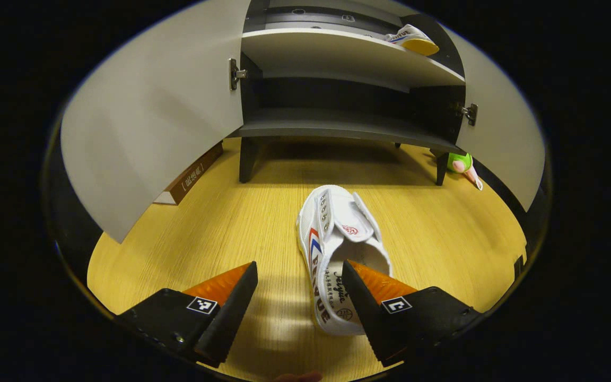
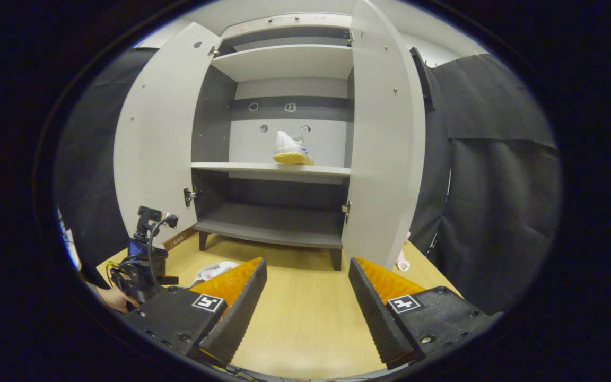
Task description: Grab one shoe with the right hand and put it into the shoe cabinet, grab the other shoe with the left hand and put it into the shoe cabinet; then close the right door with the right hand and the left door with the left hand.
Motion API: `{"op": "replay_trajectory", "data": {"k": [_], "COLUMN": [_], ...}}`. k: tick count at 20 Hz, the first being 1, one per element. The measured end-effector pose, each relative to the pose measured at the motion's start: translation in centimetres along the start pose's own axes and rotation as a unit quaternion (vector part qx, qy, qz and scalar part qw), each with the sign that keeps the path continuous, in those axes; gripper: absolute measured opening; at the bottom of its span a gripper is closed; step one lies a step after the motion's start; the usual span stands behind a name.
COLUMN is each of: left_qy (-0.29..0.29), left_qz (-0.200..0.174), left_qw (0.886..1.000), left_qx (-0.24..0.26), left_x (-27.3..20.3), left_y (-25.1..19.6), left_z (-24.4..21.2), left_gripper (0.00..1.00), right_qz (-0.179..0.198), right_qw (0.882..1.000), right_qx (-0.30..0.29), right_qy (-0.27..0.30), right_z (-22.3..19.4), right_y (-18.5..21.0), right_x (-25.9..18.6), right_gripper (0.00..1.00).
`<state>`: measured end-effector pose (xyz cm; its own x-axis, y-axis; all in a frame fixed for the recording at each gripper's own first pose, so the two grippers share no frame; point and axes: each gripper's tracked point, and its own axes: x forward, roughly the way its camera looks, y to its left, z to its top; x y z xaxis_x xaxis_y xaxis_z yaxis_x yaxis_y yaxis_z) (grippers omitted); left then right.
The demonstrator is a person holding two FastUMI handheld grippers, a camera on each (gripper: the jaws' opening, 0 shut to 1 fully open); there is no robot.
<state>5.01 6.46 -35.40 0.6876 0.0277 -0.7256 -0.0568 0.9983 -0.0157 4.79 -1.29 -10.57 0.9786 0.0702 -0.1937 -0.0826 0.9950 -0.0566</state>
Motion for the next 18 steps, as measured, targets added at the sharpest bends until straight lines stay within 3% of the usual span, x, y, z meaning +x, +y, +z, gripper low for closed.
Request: {"op": "replay_trajectory", "data": {"k": [5,9,11,12,13,14,16,18], "left_qy": [-0.014,-0.027,-0.027,-0.032,-0.037,-0.045,-0.043,-0.043], "left_qz": [-0.013,-0.026,-0.031,-0.006,0.012,0.011,0.009,-0.001], "left_qw": [1.000,0.999,0.999,0.999,0.999,0.999,0.999,0.999], "left_qx": [0.000,-0.006,-0.005,0.002,0.004,-0.002,-0.003,-0.005], "left_x": [2.6,4.0,4.3,4.5,4.6,4.6,4.3,2.7], "left_y": [-0.2,-0.9,-1.5,-0.7,0.0,-0.1,-0.3,-0.7], "left_z": [1.5,2.2,2.1,2.2,2.3,2.6,2.6,2.8], "left_gripper": [0.97,0.72,0.51,0.34,0.27,0.07,0.00,0.00], "right_qz": [-0.004,-0.009,-0.012,-0.012,-0.013,-0.013,-0.010,-0.004], "right_qw": [1.000,1.000,1.000,0.999,0.999,0.999,0.999,1.000], "right_qx": [0.001,0.004,0.004,0.004,0.004,0.004,0.001,-0.003], "right_qy": [0.013,0.024,0.027,0.029,0.030,0.031,0.031,0.029], "right_z": [-0.4,-0.9,-1.0,-1.0,-1.1,-1.1,-1.0,-0.8], "right_y": [-0.1,-0.2,-0.3,-0.3,-0.2,-0.2,0.0,0.4], "right_x": [1.2,1.7,2.1,2.1,2.2,2.3,2.5,2.8], "right_gripper": [0.98,0.98,0.98,0.98,0.98,0.98,0.98,0.98]}}
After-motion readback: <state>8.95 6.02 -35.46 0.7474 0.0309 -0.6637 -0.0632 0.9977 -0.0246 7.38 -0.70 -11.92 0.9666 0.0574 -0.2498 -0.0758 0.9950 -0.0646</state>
